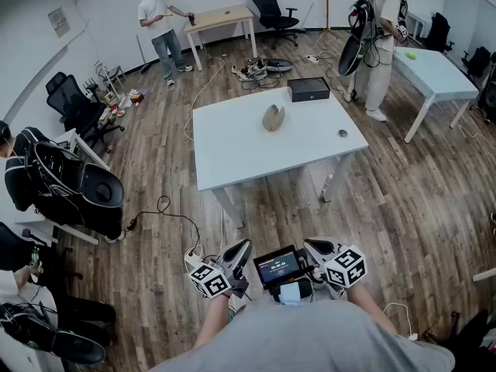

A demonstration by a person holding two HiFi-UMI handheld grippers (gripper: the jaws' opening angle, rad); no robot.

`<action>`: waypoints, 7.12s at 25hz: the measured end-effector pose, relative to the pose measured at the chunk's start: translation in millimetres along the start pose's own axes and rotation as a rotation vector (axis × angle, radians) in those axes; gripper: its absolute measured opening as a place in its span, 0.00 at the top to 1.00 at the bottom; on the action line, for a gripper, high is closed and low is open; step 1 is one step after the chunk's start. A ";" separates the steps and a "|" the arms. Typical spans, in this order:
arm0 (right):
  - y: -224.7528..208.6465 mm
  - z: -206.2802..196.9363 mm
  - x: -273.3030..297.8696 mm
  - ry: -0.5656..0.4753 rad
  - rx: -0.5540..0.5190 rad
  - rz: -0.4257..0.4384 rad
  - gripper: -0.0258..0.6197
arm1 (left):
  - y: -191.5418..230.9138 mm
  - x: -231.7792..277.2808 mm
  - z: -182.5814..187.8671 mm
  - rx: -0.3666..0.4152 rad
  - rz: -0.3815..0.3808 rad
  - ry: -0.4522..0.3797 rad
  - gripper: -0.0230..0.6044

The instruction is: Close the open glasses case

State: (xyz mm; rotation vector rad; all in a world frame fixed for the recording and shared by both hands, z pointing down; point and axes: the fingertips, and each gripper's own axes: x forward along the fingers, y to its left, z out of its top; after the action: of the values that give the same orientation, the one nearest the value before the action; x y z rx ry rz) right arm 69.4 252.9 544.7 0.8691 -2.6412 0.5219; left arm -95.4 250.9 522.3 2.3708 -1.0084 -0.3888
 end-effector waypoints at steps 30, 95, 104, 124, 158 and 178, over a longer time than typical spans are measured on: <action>-6.2 -2.8 0.0 -0.020 0.056 0.006 0.91 | 2.7 12.5 -12.8 -0.016 -0.040 0.057 0.93; -286.6 167.1 175.2 -0.047 0.137 0.116 0.91 | 186.0 259.9 109.2 -0.001 0.103 0.057 0.93; -294.2 161.5 180.9 -0.063 0.244 0.028 0.91 | 199.3 266.0 114.2 -0.004 0.064 0.110 0.93; -406.4 187.0 352.4 0.003 0.538 -0.243 0.75 | 280.1 316.3 121.5 0.104 0.011 0.377 0.93; -438.2 187.1 431.4 0.379 -0.701 -0.329 0.88 | 331.1 265.5 92.8 -0.087 0.092 0.406 0.93; -407.5 164.9 417.5 0.358 -0.821 -0.285 0.89 | 311.2 268.4 80.2 -0.105 0.083 0.404 0.93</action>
State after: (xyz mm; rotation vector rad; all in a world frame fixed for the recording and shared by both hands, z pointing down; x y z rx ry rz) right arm -28.9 -333.4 663.2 0.7545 -2.0490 -0.4248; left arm -129.1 -154.8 620.1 2.1842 -0.8667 0.0680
